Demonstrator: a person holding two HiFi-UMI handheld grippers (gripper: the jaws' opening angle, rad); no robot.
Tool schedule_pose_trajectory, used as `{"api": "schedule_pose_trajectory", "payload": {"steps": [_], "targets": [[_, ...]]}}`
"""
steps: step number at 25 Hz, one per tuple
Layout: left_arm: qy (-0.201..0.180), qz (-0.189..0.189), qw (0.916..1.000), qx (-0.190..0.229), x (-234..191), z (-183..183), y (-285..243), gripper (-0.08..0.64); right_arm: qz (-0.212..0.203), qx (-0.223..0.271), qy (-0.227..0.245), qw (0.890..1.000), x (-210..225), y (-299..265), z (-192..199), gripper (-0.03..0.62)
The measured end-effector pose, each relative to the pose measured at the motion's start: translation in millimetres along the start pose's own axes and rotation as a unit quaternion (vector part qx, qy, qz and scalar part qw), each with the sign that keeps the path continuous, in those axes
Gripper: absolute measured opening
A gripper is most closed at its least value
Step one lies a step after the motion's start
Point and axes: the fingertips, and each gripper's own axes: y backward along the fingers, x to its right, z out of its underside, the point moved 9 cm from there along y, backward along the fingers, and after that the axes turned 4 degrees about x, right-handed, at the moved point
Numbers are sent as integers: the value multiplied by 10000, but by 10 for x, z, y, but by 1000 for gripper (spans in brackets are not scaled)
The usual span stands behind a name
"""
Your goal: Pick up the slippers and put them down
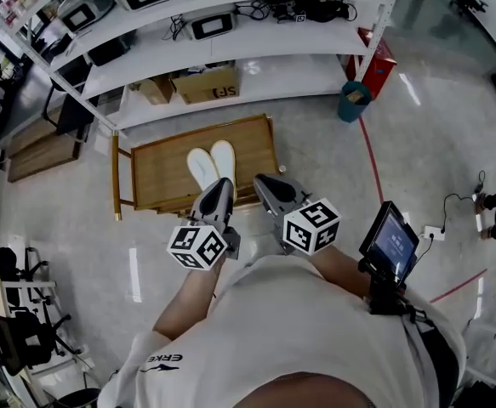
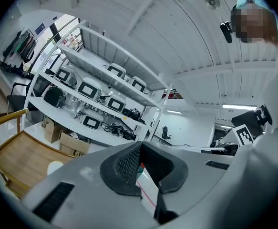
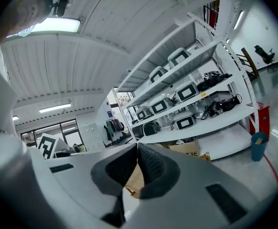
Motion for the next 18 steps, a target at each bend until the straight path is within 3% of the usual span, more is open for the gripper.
{"api": "schedule_pose_trajectory", "payload": {"steps": [18], "targets": [[107,241,9995,-148,-203,33,578,3,297,-51,92,9995,-581,40,331,7]]}}
